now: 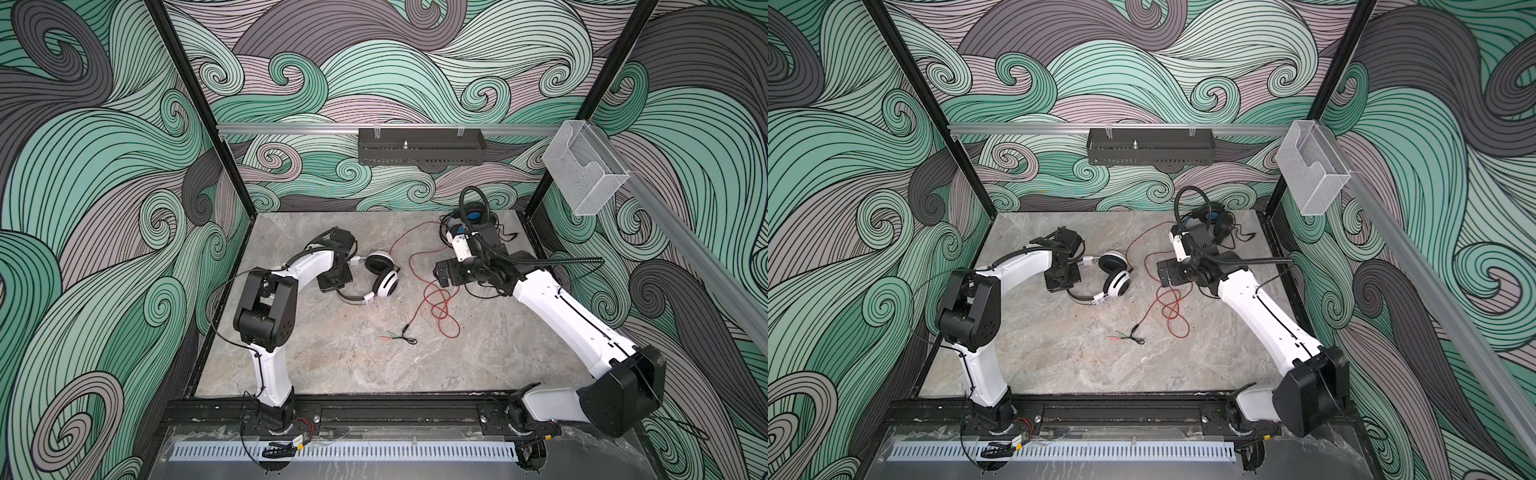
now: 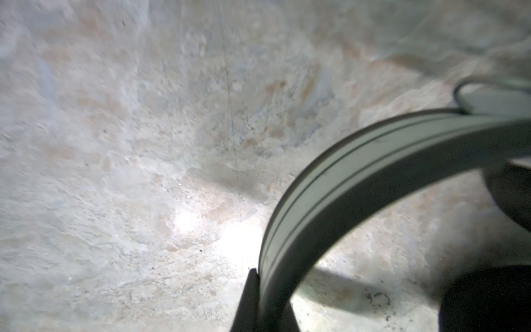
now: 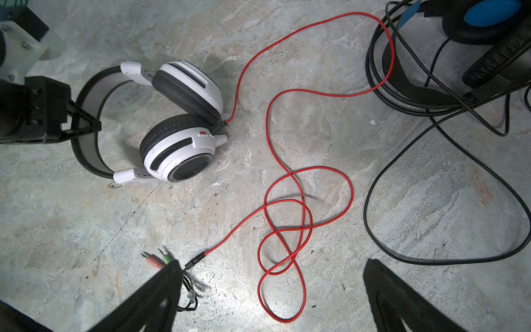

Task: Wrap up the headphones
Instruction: 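Lift the white headset with the left gripper while the right gripper moves toward it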

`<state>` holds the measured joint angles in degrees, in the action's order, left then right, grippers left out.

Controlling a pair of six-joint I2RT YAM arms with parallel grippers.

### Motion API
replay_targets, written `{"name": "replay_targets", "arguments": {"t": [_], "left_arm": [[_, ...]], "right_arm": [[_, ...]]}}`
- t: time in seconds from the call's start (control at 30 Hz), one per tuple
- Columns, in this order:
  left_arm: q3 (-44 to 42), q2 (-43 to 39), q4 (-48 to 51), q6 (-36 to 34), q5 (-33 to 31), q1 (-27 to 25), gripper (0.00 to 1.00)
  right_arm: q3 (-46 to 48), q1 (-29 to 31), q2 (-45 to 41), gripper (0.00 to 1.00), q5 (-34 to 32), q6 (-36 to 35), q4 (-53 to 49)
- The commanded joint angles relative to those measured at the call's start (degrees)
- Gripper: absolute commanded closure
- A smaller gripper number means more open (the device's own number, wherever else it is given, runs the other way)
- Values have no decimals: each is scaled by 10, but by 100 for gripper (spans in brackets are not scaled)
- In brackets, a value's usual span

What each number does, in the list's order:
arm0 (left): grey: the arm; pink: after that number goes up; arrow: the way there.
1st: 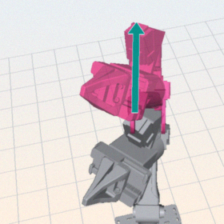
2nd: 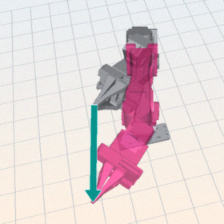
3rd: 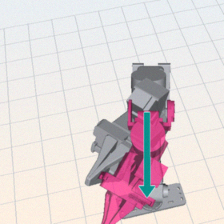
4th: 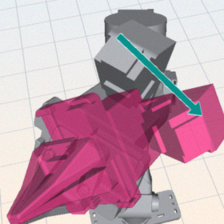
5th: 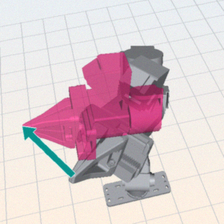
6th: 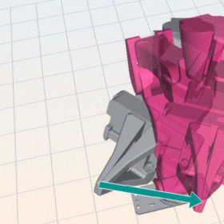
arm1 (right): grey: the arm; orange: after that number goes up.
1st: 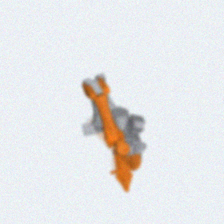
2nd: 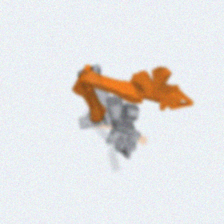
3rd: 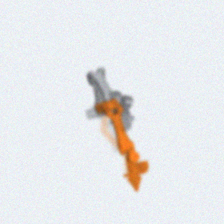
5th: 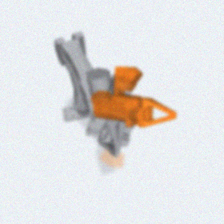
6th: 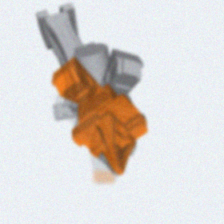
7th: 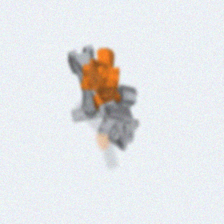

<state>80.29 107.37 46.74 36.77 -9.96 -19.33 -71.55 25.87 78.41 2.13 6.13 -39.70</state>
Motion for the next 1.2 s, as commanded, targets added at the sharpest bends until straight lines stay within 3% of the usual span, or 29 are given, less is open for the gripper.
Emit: {"name": "replay_targets", "arguments": {"t": [0.0, 0.13, 0.47, 0.8, 1.17], "left_arm": [[37, -49, 22, -62, -32, -2, 100], [59, -71, 31, -129, -38, -6, 100], [52, -164, -7, -294, -96, -31, 100], [-36, -308, -146, -417, -87, -60, 100], [-37, -353, -135, -473, -111, -149, 100]], "right_arm": [[-3, 3, -17, 1, 19, -11, 0], [-13, 3, -27, 1, 39, -19, 3], [37, 20, -102, 1, 189, -21, 93], [31, 23, -151, 1, 160, -65, 103], [43, 23, -153, 1, 215, -51, 150]]}}
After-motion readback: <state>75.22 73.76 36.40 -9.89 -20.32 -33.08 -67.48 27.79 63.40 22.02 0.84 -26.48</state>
